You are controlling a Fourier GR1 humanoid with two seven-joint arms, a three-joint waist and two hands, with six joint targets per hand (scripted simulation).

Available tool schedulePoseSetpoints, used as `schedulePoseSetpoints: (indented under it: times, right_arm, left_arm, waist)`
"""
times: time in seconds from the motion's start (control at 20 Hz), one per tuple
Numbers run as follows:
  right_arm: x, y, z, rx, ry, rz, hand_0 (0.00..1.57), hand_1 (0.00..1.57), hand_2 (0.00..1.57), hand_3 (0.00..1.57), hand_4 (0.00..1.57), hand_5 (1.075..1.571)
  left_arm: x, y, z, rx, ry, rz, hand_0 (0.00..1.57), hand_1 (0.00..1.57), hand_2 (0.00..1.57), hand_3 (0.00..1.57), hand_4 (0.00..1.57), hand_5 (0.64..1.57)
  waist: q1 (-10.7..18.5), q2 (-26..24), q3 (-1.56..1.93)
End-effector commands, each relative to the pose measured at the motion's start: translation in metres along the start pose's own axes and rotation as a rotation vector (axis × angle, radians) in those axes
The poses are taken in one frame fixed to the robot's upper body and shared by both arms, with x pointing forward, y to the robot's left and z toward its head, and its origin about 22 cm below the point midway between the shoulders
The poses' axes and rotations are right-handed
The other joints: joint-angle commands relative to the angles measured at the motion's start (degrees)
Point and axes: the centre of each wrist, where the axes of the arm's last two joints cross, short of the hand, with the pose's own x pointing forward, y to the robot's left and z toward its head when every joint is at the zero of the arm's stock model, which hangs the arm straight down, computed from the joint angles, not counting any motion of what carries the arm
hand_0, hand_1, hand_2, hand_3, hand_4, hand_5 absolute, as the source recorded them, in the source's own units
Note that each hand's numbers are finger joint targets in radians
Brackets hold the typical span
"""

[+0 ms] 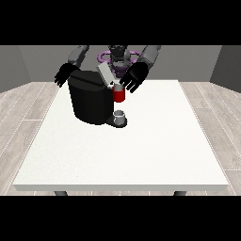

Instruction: Insert the coffee pod into the coffee machine and close the lid

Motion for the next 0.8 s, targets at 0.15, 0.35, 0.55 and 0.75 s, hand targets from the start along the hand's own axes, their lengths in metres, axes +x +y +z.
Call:
schedulePoseSetpoints:
  times: [0.15,0.35,0.55,0.75]
  right_arm:
    - [-0.008,-0.007,0.003,-0.019,0.027,0.013,0.0,0.0,0.0,0.0,0.44,1.571]
    - [0.005,-0.01,-0.014,-0.02,-0.043,-0.005,0.0,0.0,0.0,0.0,0.48,1.571]
    - [0.002,-0.008,0.0,0.006,-0.013,-0.018,0.0,0.0,0.0,0.0,0.46,1.571]
    - [0.005,-0.003,-0.006,0.014,-0.012,0.018,0.0,0.0,0.0,0.0,0.41,1.571]
  left_arm:
    - [-0.004,0.002,0.003,-0.048,-0.018,-0.008,1.05,1.05,1.12,0.96,0.36,1.571]
    - [0.005,0.015,0.0,0.022,-0.065,-0.061,1.02,1.02,1.09,0.9,0.37,1.571]
    - [-0.019,-0.001,0.009,-0.104,-0.021,-0.107,0.0,0.0,0.0,0.0,0.0,1.571]
    - [-0.009,0.022,0.004,-0.101,-0.01,-0.118,0.0,0.0,0.0,0.0,0.0,1.571]
  waist:
    - [2.0,-2.0,-0.04]
    - [1.7,2.6,-0.03]
    - [0.2,-0.5,-0.04]
    - [0.3,0.0,-0.04]
